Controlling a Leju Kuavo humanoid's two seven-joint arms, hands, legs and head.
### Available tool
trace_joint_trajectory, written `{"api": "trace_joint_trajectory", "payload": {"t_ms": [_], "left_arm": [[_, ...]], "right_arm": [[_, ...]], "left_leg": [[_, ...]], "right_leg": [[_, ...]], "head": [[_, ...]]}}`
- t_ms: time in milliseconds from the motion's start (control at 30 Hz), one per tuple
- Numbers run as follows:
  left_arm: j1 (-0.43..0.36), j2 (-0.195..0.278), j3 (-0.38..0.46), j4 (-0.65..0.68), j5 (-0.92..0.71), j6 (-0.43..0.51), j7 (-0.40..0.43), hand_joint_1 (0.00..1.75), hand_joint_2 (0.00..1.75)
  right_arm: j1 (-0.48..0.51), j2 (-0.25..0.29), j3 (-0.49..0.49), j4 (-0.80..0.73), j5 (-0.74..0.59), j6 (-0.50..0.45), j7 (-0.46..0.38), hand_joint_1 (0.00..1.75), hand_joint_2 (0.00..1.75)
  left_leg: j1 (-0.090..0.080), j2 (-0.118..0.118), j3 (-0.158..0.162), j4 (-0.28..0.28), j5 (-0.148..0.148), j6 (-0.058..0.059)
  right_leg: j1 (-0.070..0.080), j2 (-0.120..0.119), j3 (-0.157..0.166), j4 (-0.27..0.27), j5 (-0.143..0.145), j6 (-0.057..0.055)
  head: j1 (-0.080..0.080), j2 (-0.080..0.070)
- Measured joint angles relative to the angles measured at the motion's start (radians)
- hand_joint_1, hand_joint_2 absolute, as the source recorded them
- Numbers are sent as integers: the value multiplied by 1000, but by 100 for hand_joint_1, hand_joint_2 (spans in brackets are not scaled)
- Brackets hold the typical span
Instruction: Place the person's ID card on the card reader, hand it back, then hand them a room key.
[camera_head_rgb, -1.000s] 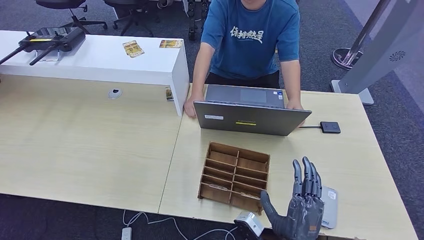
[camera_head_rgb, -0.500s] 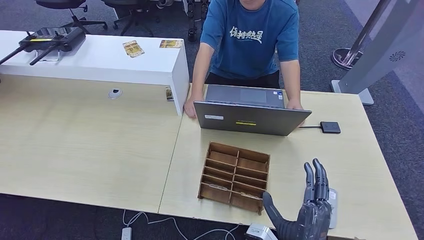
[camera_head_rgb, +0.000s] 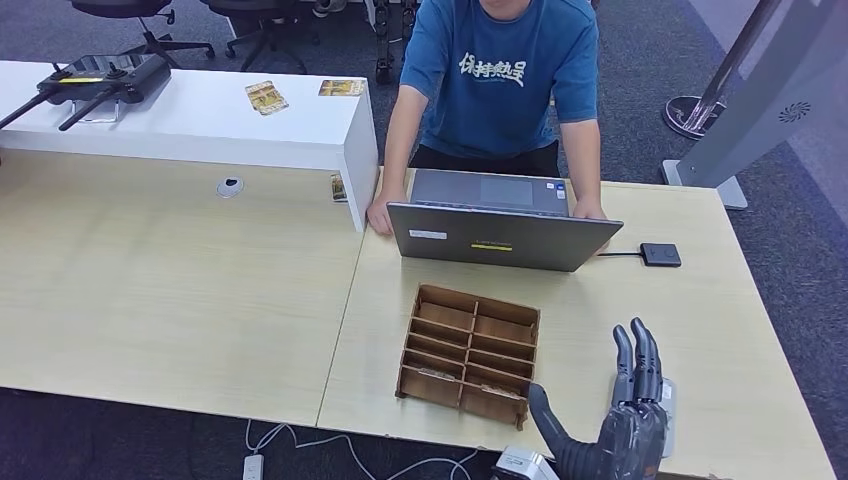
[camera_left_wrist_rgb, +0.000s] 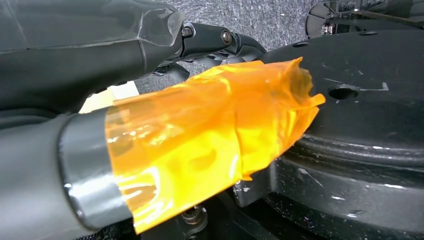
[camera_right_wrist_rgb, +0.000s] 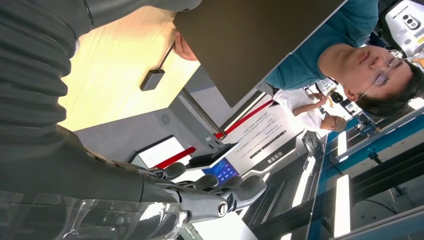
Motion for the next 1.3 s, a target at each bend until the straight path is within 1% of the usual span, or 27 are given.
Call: {"api": "trace_joint_trajectory", "payload": {"t_ms": [200, 267, 367, 433, 767, 1000, 1133, 1300], "left_arm": [[0, 0, 0, 0, 3, 0, 0, 0, 0], [0, -1, 0, 0, 5, 0, 0, 0, 0], [0, -2, -1, 0, 9, 0, 0, 0, 0], [0, -2, -1, 0, 11, 0, 0, 0, 0], [1, -2, -1, 0, 14, 0, 0, 0, 0], [1, -3, -1, 0, 19, 0, 0, 0, 0], [2, -4, -1, 0, 27, -1, -2, 0, 0], [3, -7, -1, 0, 36, -1, -3, 0, 0]], "right_arm": [[5, 11, -17, 0, -49, 0, -34, 0, 175], [6, 12, -20, 0, -41, 0, -18, 0, 175], [6, 9, -17, 2, -15, 0, 45, 0, 175], [6, 3, -8, 4, -7, 0, 73, 0, 175], [6, -15, 16, 12, -9, 0, 92, 0, 175], [5, -40, 49, 17, -25, 0, 132, 0, 175], [4, -82, 95, 20, -14, 0, 191, 0, 175], [7, -114, 119, 18, 22, 0, 210, 0, 175]], "left_leg": [[0, 0, 0, 0, 0, 0], [0, 0, 0, 0, 0, 0], [0, 0, 0, 0, 0, 0], [0, 0, 0, 0, 0, 0], [0, 0, 0, 0, 0, 0], [0, 0, 0, 0, 0, 0], [0, 0, 0, 0, 0, 0], [0, 0, 0, 0, 0, 0]], "right_leg": [[0, 0, 0, 0, 0, 0], [0, 0, 0, 0, 0, 0], [0, 0, 0, 0, 0, 0], [0, 0, 0, 0, 0, 0], [0, 0, 0, 0, 0, 0], [0, 0, 0, 0, 0, 0], [0, 0, 0, 0, 0, 0], [0, 0, -1, 0, 0, 0]], "head": [[0, 0], [0, 0], [0, 0], [0, 0], [0, 0], [0, 0], [0, 0], [0, 0]]}}
